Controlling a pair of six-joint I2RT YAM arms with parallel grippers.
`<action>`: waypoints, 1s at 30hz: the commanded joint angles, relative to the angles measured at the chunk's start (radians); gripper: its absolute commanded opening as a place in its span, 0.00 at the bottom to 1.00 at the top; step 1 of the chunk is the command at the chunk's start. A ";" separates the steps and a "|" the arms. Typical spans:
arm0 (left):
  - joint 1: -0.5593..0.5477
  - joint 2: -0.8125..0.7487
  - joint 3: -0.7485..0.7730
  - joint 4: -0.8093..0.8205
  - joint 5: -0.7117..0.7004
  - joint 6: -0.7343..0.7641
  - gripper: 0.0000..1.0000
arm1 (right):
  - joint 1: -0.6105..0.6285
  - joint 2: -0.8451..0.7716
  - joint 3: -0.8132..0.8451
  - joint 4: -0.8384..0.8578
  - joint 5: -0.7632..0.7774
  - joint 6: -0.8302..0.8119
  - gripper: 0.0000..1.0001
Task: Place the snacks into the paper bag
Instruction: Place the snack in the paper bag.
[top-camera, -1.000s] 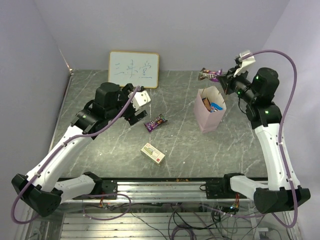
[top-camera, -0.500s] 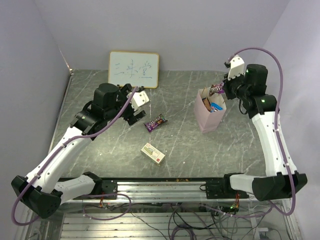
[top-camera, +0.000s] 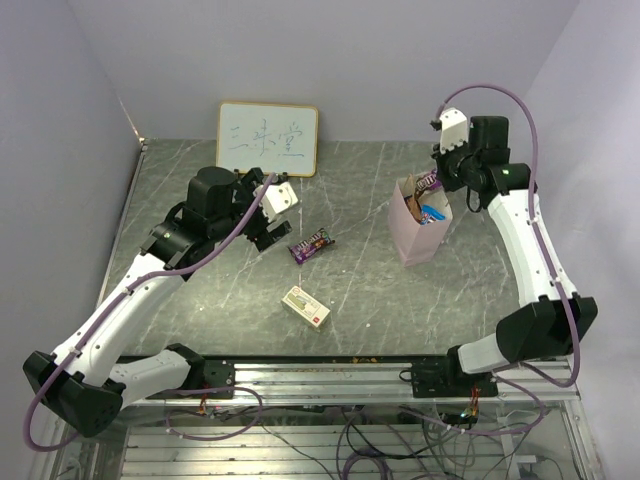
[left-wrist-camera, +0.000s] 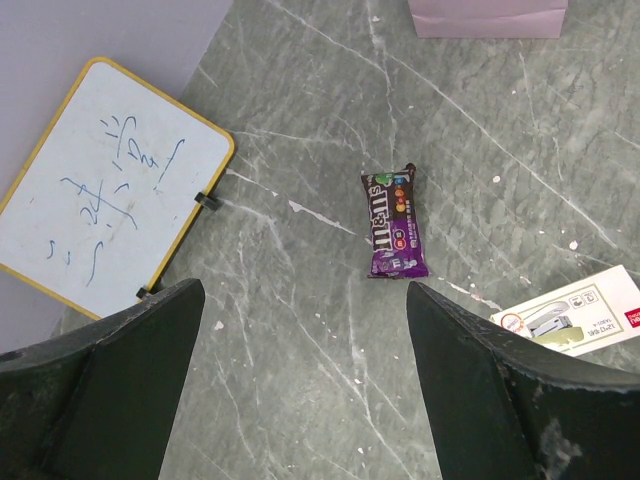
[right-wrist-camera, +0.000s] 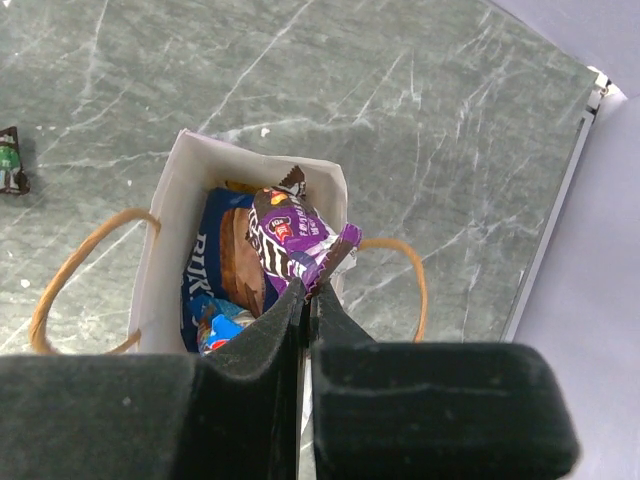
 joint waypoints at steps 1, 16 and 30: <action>0.006 -0.014 0.003 0.028 0.029 0.008 0.93 | 0.016 0.055 0.070 -0.036 0.049 -0.020 0.00; 0.008 -0.039 -0.008 0.016 0.022 0.010 0.93 | 0.084 0.187 0.095 -0.071 0.135 -0.003 0.02; 0.008 -0.050 -0.038 0.025 0.026 0.012 0.93 | 0.094 0.253 0.034 -0.021 0.152 0.004 0.09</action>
